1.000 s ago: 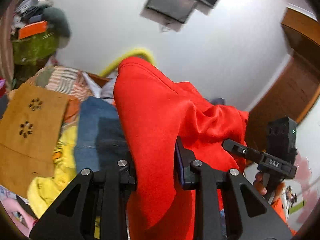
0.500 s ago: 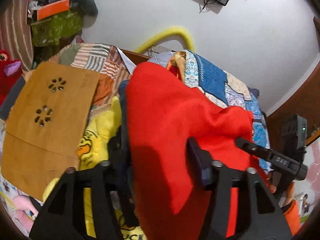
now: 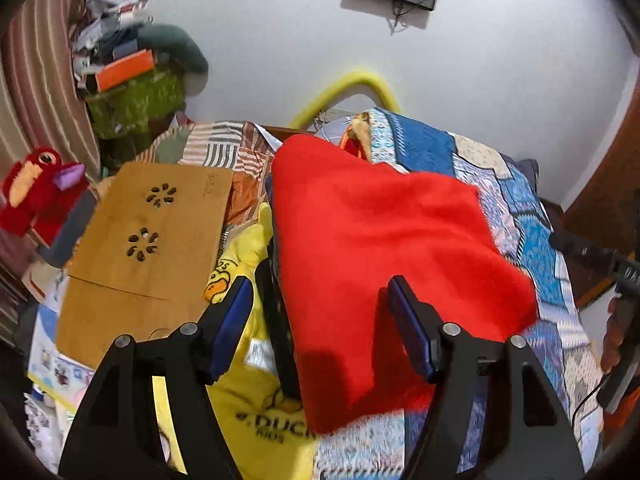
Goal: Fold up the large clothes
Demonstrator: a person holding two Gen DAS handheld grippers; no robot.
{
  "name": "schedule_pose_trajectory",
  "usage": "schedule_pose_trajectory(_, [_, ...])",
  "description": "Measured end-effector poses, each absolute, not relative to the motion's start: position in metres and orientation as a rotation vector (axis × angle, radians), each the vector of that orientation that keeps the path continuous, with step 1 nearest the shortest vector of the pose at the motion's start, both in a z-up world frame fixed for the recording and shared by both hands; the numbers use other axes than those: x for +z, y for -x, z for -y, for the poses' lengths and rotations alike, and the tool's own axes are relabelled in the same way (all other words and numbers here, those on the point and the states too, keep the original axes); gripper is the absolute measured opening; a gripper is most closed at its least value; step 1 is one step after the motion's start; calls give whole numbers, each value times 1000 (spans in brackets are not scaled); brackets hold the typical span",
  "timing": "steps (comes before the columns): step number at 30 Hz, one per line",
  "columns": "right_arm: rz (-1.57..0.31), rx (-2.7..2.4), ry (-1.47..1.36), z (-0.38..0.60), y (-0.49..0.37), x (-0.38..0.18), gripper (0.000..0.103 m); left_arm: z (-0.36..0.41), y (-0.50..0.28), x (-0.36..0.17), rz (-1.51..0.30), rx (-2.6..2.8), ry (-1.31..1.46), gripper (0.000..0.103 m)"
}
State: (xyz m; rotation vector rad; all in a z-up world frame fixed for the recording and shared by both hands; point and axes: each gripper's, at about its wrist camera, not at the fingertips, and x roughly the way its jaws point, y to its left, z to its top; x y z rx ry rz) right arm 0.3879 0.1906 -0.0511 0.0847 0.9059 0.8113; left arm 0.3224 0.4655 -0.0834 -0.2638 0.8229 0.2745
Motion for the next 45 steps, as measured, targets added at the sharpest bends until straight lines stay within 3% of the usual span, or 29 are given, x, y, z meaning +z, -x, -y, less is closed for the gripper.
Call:
schedule_pose_trajectory(6, [-753, 855, -25, -176, -321, -15, 48, -405, -259, -41, -699, 276, 145, 68])
schedule_pose_trajectory(17, [-355, 894, -34, -113, -185, 66, 48, -291, -116, 48, -305, 323, 3, 68])
schedule_pose_trajectory(30, [-158, 834, -22, -72, -100, 73, 49, -214, -18, 61, -65, 378, 10, 69])
schedule_pose_trajectory(31, [-157, 826, -22, -71, -100, 72, 50, -212, -15, 61, -60, 387, 9, 69])
schedule_pose_trajectory(33, [-158, 810, -32, -70, -100, 71, 64, -208, -10, 59, -53, 397, 12, 78])
schedule_pose_trajectory(39, [-138, 762, -37, -63, -94, 74, 85, -204, -2, 52, -42, 427, 25, 100])
schedule_pose_trajectory(45, [-150, 746, -26, -62, -92, 73, 86, -206, -2, 49, -55, 431, 48, 103])
